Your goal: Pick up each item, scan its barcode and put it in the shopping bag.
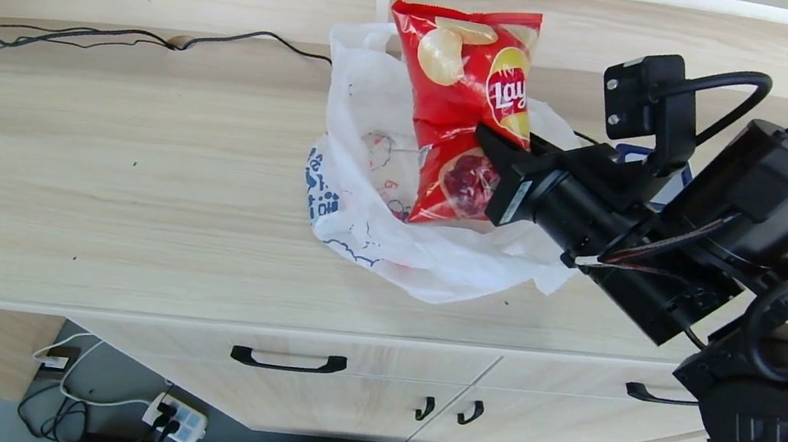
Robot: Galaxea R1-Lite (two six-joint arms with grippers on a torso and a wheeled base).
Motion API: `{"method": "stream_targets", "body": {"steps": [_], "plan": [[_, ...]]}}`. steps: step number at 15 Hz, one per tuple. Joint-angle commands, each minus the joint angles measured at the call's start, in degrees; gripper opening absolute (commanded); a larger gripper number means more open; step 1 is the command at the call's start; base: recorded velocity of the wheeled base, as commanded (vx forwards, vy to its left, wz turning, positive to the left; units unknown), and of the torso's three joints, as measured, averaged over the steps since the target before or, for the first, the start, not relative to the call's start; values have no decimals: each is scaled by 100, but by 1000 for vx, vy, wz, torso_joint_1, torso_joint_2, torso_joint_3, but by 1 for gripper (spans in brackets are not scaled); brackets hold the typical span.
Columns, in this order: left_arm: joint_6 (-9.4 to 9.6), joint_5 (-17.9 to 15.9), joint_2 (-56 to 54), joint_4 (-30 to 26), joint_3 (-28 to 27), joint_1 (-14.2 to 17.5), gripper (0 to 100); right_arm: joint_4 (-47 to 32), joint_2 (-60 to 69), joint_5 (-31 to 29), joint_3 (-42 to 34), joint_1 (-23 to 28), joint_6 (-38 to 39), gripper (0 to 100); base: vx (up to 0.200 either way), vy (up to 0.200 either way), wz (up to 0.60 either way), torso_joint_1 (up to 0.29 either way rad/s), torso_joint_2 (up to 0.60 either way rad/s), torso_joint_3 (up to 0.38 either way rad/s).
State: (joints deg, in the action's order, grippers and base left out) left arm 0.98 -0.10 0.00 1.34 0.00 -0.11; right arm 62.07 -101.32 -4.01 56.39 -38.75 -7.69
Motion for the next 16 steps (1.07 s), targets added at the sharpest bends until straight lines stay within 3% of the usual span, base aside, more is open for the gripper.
{"method": "stream_targets", "body": {"steps": [1, 5, 6, 16], "plan": [[-1, 1, 9, 7, 0, 2, 100, 6, 15, 23, -58, 8, -198, 0, 0, 0, 0, 0, 0, 0], [-1, 1, 9, 15, 0, 2, 100, 24, 15, 23, -375, -9, -259, 0, 0, 0, 0, 0, 0, 0], [-10, 1, 9, 15, 0, 2, 100, 33, 33, 32, -419, -9, -259, 100, 0, 0, 0, 0, 0, 0], [-1, 1, 9, 15, 0, 2, 100, 1219, 305, 23, -630, -168, -329, 100, 0, 0, 0, 0, 0, 0]]}}
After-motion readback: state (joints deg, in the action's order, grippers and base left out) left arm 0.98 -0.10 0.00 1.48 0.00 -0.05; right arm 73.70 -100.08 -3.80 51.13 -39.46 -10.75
